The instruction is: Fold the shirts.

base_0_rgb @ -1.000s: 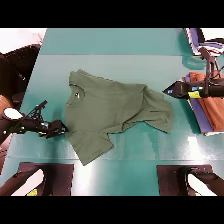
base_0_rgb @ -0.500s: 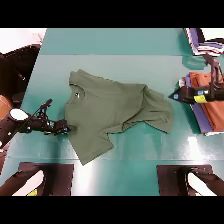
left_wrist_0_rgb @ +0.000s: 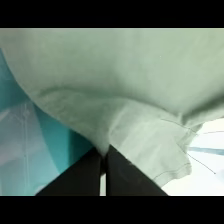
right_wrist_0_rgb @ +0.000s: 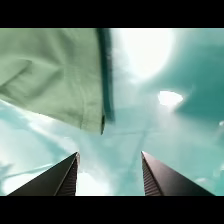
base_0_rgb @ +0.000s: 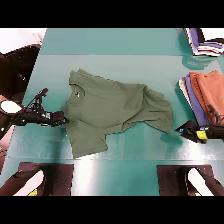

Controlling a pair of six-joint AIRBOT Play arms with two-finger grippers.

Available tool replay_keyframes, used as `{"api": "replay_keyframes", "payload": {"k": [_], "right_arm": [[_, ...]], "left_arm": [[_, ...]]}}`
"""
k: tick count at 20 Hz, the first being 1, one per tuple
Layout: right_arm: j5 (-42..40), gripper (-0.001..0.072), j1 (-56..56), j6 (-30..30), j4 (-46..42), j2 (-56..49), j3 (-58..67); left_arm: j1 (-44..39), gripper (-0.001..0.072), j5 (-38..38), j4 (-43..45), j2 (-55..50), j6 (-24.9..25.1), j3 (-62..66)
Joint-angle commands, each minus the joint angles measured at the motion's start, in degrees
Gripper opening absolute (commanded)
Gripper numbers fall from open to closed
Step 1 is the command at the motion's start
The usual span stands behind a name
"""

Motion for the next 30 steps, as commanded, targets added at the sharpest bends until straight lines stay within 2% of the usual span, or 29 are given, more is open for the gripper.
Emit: {"api": "replay_keyframes", "payload": {"k": [1,5,7,8,10,11,12,15,18,23,27,30], "right_arm": [[-6.32,0.0436,0.98,-1.84,6.25,-3.87,-5.31],[-11.93,0.0423,10.45,-2.29,8.70,-10.93,-1.51],[-12.59,0.0296,13.77,-2.27,8.70,-13.68,1.36],[-12.63,0.0279,15.06,-2.27,8.55,-14.69,2.71],[-12.76,0.0112,16.85,-2.29,8.44,-15.58,4.83],[-12.81,0.0048,17.42,-2.32,8.20,-15.47,5.86],[-12.72,0.0014,17.68,-2.34,8.09,-14.80,6.88],[-11.17,0.0014,17.14,-2.36,8.00,-9.22,11.87],[-7.98,0.0013,14.56,-2.38,8.02,-0.55,22.75],[-6.56,0.0013,8.37,-2.82,7.98,9.66,47.76],[-2.19,0.0013,1.46,-3.43,4.96,12.50,66.29],[0.79,0.0012,-2.69,-3.39,0.59,12.09,76.94]], "left_arm": [[-0.02,0.0024,0.44,-0.02,0.04,-0.02,0.37],[0.00,0.0023,0.42,0.02,0.07,0.00,0.37],[0.00,0.0023,0.42,0.02,0.07,0.00,0.37],[0.00,0.0023,0.39,0.04,0.07,0.00,0.37],[0.00,0.0023,-0.09,0.31,0.09,-0.02,0.52],[0.00,0.0022,-0.76,0.61,0.13,-0.02,0.94],[0.00,0.0022,-1.51,0.76,0.13,-0.02,1.77],[0.00,0.0022,-6.01,2.01,0.24,-0.11,9.33],[0.00,0.0022,-8.39,2.05,3.39,-1.81,23.10],[0.00,0.0022,-9.97,9.35,10.99,-7.41,56.30],[0.00,0.0022,-8.46,14.03,12.02,-12.13,82.84],[0.00,0.0021,-4.96,16.76,12.02,-13.70,93.04]]}}
